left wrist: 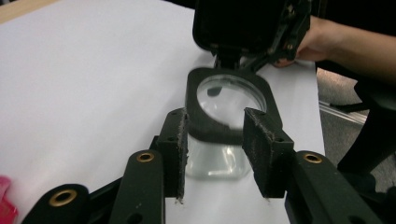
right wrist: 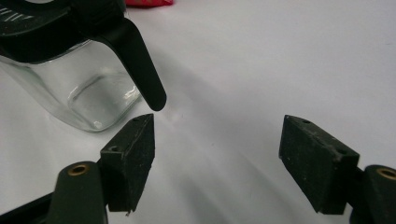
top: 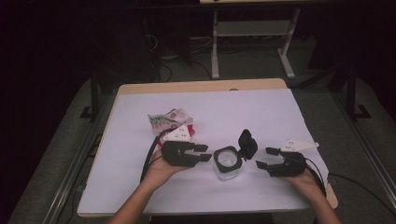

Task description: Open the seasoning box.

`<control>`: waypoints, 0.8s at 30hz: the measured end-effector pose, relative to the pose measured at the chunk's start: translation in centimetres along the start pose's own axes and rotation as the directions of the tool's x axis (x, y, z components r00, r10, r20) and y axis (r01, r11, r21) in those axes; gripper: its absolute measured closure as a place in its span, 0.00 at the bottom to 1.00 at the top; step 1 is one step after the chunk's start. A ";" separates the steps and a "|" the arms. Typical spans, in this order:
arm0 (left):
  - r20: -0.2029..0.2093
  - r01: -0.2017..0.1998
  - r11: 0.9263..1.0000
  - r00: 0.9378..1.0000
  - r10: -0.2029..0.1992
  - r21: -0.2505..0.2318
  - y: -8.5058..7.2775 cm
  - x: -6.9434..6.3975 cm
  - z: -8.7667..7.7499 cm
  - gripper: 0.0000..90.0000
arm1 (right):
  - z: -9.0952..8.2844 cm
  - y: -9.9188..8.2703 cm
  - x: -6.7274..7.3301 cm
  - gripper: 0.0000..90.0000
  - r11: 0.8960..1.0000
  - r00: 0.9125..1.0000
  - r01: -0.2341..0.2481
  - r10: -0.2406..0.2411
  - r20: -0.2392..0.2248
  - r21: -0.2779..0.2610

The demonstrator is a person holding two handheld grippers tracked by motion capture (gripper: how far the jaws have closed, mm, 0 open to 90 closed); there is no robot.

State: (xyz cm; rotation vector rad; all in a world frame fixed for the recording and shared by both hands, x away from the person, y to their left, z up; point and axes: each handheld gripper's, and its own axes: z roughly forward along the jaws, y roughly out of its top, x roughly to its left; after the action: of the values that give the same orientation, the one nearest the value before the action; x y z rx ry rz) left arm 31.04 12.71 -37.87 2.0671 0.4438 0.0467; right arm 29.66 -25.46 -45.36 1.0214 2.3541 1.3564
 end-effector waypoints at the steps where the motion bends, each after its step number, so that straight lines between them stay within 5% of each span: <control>1: 0.000 0.000 1.000 1.000 0.000 0.005 -0.3 0.0 -0.1 0.66 | 0.0 0.0 0.0 0.29 1.000 1.000 0.001 -0.001 0.001 0.000; 24: -0.090 0.045 0.999 0.995 -0.044 0.014 -6.1 0.4 -5.4 0.60 | 0.0 -0.1 -0.1 0.29 1.000 1.000 -0.010 0.010 -0.001 -0.002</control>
State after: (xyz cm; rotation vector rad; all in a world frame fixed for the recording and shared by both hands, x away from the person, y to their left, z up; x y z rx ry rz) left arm 28.44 20.05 -40.27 2.0762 0.5470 0.1101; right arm 29.67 -25.57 -45.49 1.0332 2.3506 1.3635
